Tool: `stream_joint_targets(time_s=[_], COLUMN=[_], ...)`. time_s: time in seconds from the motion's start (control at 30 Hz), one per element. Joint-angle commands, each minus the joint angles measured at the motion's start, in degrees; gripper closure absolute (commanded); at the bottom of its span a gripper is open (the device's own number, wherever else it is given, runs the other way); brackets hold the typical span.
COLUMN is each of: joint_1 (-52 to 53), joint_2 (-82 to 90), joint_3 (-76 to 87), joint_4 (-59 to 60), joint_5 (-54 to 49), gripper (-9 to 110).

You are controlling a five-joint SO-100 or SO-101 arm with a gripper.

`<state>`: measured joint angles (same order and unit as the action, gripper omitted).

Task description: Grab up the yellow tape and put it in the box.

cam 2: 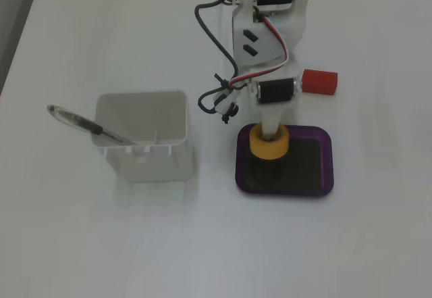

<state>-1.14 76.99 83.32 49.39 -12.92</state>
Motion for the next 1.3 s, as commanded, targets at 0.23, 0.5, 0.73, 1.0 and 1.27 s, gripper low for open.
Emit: stream_joint_targets(time_s=[0.23,0.5,0.73,1.0,1.27], joint_1=[0.2,0.0,-0.7,0.1,0.1], joint_2=[-1.0,4.1,20.6,41.3,60.8], joint_3=[-2.5,-11.4,-19.5,-9.6,20.0], joint_4=[1.3,16.6,30.4,43.1,39.8], joint_5=[0.3,0.4,0.3,0.8,0.8], gripper=[92,88,88,88,88])
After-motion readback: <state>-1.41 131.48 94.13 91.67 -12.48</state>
